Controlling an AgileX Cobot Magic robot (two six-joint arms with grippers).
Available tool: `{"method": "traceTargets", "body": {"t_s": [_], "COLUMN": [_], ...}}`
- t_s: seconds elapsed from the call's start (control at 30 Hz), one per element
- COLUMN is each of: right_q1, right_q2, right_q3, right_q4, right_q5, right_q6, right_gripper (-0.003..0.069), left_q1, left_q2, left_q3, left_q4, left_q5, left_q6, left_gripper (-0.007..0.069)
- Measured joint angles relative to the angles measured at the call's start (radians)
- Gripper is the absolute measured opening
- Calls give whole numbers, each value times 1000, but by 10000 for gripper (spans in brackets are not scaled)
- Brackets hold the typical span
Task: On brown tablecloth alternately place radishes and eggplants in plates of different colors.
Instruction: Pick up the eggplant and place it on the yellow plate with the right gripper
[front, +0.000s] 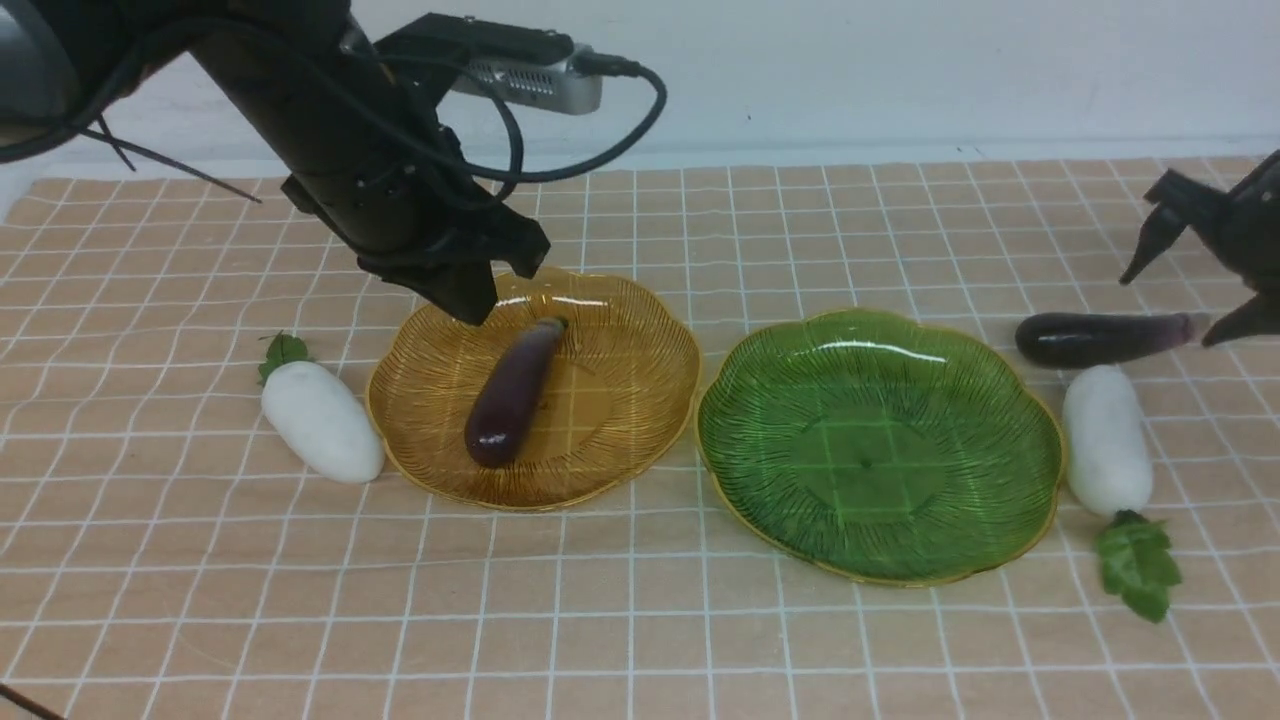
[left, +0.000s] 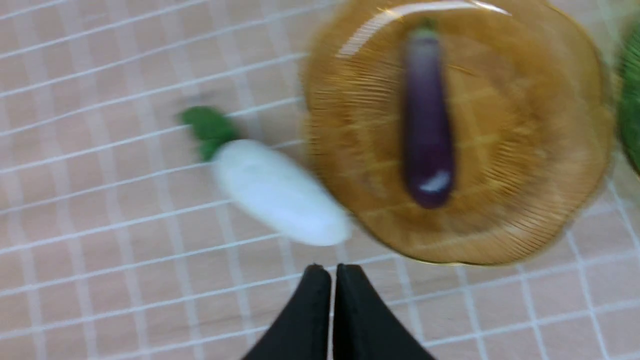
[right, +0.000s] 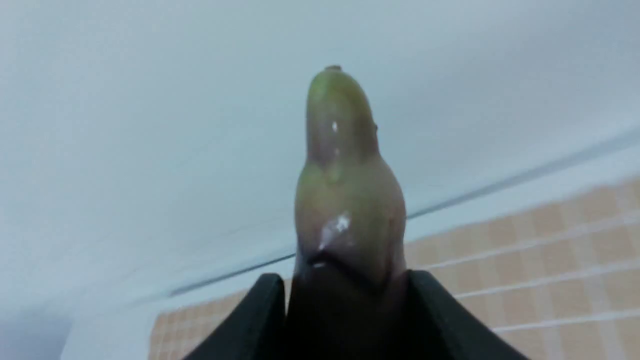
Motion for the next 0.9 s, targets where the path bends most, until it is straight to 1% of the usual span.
{"method": "traceTargets", "body": {"t_s": [0.03, 0.07, 0.13, 0.2, 0.27, 0.33, 0.4, 0.47, 0.57, 0.63, 0.67, 0.73, 0.8, 0.9], "right_q1": [62, 101, 226, 336, 440, 501, 528, 542, 543, 543, 543, 543, 541, 516], "right_q2": [-13, -17, -10, 27, 93, 170, 222, 272, 305, 319, 320, 318, 309, 256], "right_q3": [-35, -47, -55, -48, -41, -36, -36, -34, -30, -27, -26, -33, -39, -40], "right_q4": [-23, -44, -145, -228, -313, -334, -328, -308, -278, -258, -249, -239, -223, -160], "right_q5": [11, 20, 39, 47, 55, 58, 58, 59, 59, 59, 59, 59, 58, 63], "right_q6": [-2, -2, 1, 2, 5, 7, 17, 34, 45, 49, 49, 50, 51, 45], "right_gripper": [283, 283, 283, 283, 283, 283, 283, 306, 369, 436, 486, 539, 582, 604], "left_q1": [33, 83, 177, 248, 291, 319, 329, 330, 330, 330, 330, 330, 330, 330], "left_q2": [-15, -33, -58, -78, -92, -100, -101, -101, -101, -101, -101, -101, -101, -98], "left_q3": [0, 0, 10, 58, 143, 230, 307, 347, 379, 389, 392, 394, 394, 395], "left_q4": [-7, -22, -67, -136, -225, -292, -324, -334, -346, -353, -356, -367, -378, -401], "left_q5": [1, 3, 4, 3, 3, 3, -1, -23, -49, -62, -64, -71, -80, -115], "left_q6": [-1, 0, 12, 45, 89, 137, 160, 164, 165, 166, 166, 166, 166, 166], "left_gripper": [-2, -2, -2, -2, -2, -2, -2, -2, -2, -2, -2, -2, -2, 0]}}
